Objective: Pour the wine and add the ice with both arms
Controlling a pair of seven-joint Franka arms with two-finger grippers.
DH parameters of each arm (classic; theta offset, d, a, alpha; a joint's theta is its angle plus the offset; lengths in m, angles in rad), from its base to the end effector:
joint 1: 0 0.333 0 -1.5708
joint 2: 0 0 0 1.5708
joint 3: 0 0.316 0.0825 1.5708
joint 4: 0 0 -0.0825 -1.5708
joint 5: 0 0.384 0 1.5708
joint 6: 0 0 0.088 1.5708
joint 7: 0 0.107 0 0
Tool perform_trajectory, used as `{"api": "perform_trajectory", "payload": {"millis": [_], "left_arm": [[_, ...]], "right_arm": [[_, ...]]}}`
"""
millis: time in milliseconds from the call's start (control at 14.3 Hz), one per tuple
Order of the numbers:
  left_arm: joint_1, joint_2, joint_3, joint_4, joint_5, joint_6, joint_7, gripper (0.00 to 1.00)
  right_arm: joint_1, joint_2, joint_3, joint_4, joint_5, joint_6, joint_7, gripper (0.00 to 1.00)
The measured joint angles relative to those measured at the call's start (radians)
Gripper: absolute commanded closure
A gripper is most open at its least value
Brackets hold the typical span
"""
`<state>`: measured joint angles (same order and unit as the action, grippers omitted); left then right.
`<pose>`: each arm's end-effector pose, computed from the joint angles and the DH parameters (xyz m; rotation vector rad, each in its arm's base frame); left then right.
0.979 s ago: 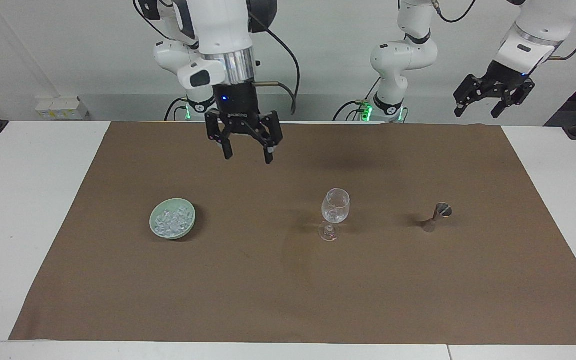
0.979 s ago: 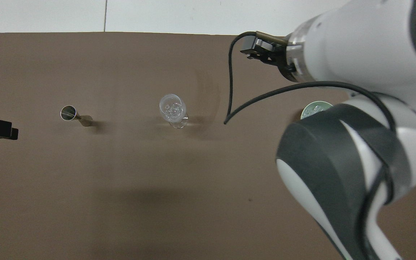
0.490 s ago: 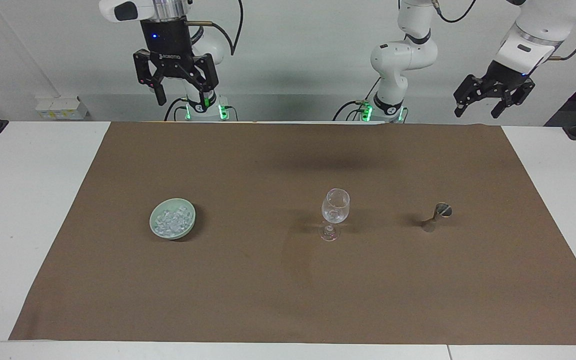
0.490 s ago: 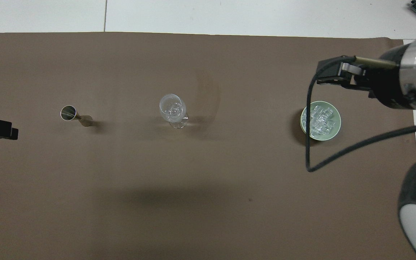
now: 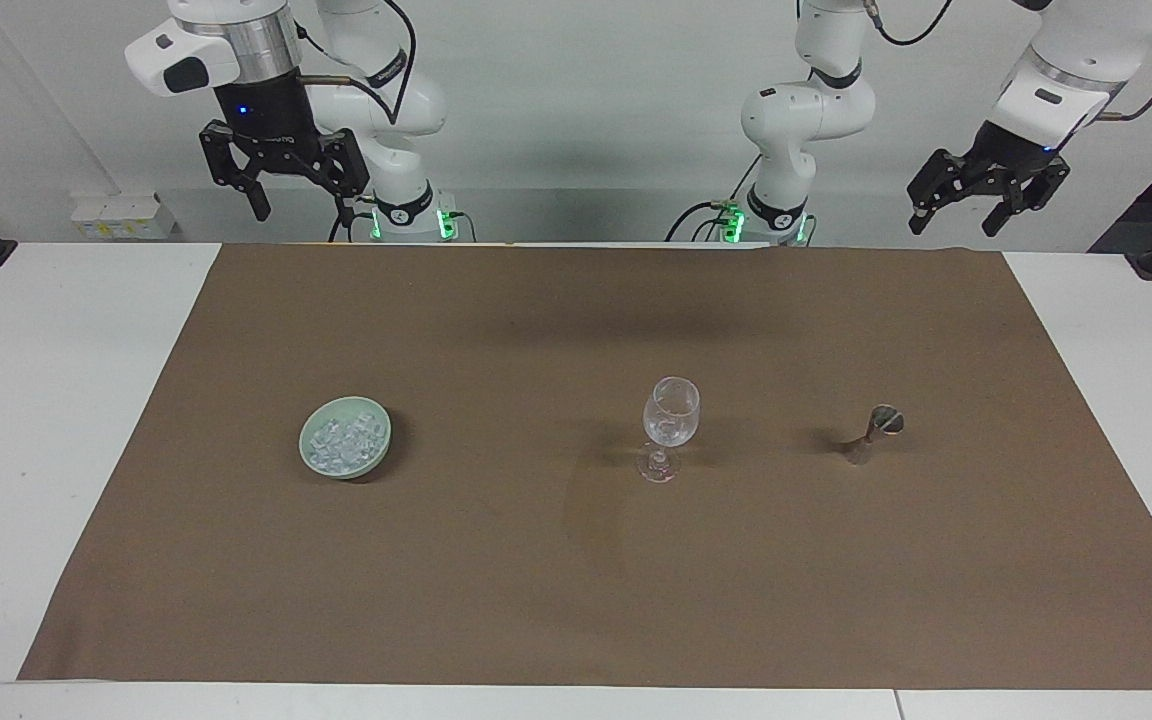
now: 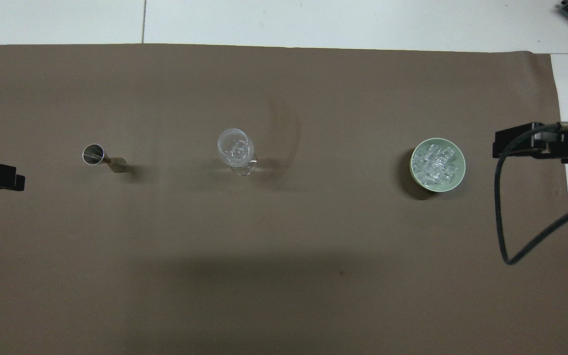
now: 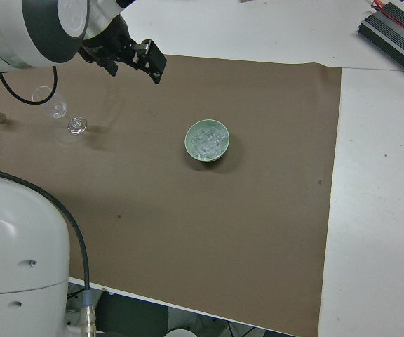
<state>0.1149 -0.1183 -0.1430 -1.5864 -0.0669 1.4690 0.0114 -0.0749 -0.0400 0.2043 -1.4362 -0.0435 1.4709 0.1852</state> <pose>0.5061 -0.0271 0.6705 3.0911 -0.0700 -0.0012 0.5255 0.0662 0.6996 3.0986 -0.0955 0.1256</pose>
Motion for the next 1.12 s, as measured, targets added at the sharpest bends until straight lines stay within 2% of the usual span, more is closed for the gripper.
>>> {"api": "perform_trajectory", "payload": {"millis": [280, 630, 1119], "left_arm": [[0.0, 0.0, 0.0, 0.0, 0.0, 0.0, 0.0, 0.0], [0.0, 0.0, 0.0, 0.0, 0.0, 0.0, 0.0, 0.0], [0.0, 0.0, 0.0, 0.0, 0.0, 0.0, 0.0, 0.0]], "right_arm": [[-0.007, -0.057, 0.002, -0.089, 0.002, 0.007, -0.079, 0.0], [-0.007, -0.053, 0.006, -0.116, 0.054, 0.008, -0.1, 0.0], [-0.013, -0.053, -0.002, -0.12, 0.057, 0.006, -0.1, 0.0]]}}
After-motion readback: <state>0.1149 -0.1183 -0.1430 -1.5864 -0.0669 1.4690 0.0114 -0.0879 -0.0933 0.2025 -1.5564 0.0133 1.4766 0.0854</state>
